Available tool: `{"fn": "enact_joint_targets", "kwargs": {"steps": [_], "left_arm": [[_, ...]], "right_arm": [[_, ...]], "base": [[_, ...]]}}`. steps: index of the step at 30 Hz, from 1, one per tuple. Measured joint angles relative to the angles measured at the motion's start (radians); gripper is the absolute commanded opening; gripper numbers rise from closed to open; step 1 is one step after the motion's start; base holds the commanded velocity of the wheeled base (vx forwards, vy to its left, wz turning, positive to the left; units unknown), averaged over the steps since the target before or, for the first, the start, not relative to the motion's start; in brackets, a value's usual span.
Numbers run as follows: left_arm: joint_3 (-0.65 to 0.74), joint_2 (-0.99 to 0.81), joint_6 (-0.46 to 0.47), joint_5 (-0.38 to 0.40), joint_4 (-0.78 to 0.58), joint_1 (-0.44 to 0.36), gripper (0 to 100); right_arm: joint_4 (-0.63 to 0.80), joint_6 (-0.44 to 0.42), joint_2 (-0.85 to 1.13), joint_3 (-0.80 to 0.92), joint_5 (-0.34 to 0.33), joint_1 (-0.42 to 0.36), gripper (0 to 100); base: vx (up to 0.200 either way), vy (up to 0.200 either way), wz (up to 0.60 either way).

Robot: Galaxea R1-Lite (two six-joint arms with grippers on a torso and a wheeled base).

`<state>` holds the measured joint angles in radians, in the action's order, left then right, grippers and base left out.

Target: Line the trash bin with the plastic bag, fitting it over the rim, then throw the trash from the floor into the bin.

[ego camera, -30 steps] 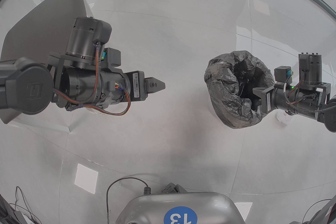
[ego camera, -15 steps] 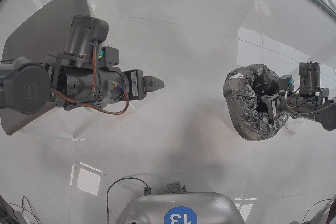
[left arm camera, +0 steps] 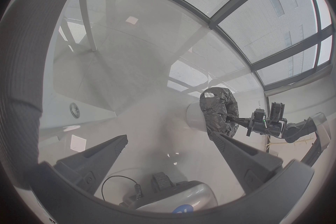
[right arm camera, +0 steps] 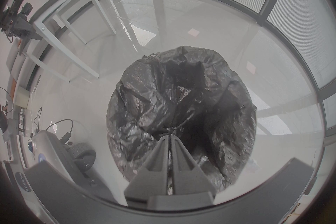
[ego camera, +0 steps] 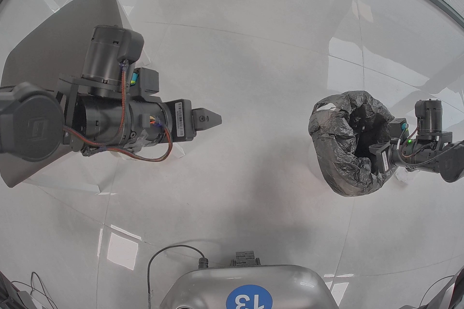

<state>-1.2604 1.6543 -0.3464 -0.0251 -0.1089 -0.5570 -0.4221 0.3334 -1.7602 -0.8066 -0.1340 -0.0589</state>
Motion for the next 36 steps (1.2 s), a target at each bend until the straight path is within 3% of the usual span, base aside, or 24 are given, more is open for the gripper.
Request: {"fn": "enact_joint_targets", "kwargs": {"steps": [7,21,36], "left_arm": [[0.040,-0.036,0.001,-0.002,0.000,0.020,100],[0.079,-0.080,0.003,-0.003,0.003,0.035,100],[0.114,-0.090,0.007,-0.002,0.067,0.034,100]], "right_arm": [[-0.109,-0.004,-0.110,-0.047,-0.012,-0.043,0],[-0.152,-0.015,-0.189,-0.089,-0.058,-0.138,0],[-0.150,0.015,-0.115,0.000,-0.059,-0.032,0]], "base": [[0.000,0.000,0.00],[0.000,0.000,0.00],[0.000,0.000,0.00]]}}
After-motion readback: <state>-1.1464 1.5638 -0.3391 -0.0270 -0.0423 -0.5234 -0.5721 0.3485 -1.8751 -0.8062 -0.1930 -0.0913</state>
